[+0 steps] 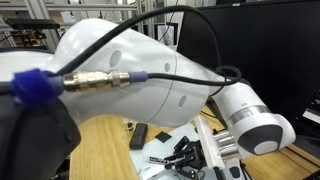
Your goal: Use the marker to write on the paper.
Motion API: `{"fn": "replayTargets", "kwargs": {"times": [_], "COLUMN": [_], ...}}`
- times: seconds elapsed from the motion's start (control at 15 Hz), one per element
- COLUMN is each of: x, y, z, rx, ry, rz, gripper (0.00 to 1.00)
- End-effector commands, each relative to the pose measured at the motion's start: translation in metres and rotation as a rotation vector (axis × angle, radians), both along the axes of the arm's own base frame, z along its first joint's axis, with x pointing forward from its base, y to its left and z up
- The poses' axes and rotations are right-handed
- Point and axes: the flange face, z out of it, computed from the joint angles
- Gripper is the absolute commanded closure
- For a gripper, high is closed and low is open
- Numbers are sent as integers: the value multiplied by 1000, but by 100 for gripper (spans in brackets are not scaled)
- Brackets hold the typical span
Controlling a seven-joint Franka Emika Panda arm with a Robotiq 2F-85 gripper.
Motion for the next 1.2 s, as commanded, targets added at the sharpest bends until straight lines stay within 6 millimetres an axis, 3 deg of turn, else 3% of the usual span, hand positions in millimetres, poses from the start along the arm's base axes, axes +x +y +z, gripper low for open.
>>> {"fn": "replayTargets", "kwargs": {"times": [0.0,0.33,0.53,0.67,1.13], "x": [16,36,37,32,6], "y": [-1,27,44,49,50], "z": [34,112,137,137,87], "rx": [-34,-26,-14,-1,56], "ry": [-103,-275,-324,-321,-245], "rz": [-5,86,157,197,382], "gripper": [95,95,95,95,95]}}
